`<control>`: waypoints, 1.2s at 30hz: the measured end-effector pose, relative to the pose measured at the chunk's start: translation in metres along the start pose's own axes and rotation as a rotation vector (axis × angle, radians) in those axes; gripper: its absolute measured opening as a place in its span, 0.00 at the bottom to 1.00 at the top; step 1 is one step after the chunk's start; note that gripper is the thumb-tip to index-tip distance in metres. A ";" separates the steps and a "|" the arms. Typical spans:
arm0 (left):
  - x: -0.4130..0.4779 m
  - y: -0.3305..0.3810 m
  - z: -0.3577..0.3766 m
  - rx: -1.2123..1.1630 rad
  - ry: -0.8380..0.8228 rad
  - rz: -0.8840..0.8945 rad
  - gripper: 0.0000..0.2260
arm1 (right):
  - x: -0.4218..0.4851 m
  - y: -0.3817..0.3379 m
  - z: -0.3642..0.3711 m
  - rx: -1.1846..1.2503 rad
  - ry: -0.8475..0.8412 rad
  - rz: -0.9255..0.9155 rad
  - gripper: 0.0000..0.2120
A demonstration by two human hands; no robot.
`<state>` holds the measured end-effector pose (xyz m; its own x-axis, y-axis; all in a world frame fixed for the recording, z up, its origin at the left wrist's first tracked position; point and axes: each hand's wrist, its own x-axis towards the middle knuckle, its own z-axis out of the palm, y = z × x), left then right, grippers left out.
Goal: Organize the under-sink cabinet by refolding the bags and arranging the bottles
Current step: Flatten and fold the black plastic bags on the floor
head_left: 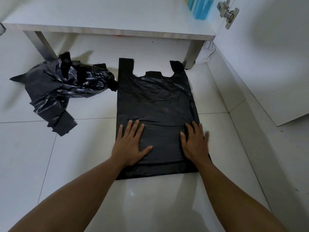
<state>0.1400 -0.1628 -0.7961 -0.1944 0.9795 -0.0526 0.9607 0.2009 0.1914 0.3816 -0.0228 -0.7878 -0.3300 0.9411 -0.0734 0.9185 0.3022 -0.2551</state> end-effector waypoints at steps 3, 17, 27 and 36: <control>0.002 0.001 0.001 -0.010 -0.010 -0.004 0.43 | 0.009 0.020 -0.010 -0.042 -0.028 0.115 0.27; 0.121 -0.021 -0.041 -0.095 0.208 -0.135 0.28 | 0.117 -0.086 -0.024 0.066 0.106 -0.407 0.15; 0.136 -0.030 -0.010 -0.029 0.099 -0.170 0.48 | 0.210 -0.064 0.001 -0.066 -0.009 -0.374 0.20; 0.138 -0.031 -0.008 -0.037 0.103 -0.162 0.50 | 0.299 -0.041 -0.031 -0.066 -0.170 -0.090 0.32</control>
<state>0.0821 -0.0342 -0.8015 -0.3671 0.9301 0.0145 0.9076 0.3547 0.2246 0.2523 0.2509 -0.7698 -0.4382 0.8725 -0.2162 0.8941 0.3983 -0.2048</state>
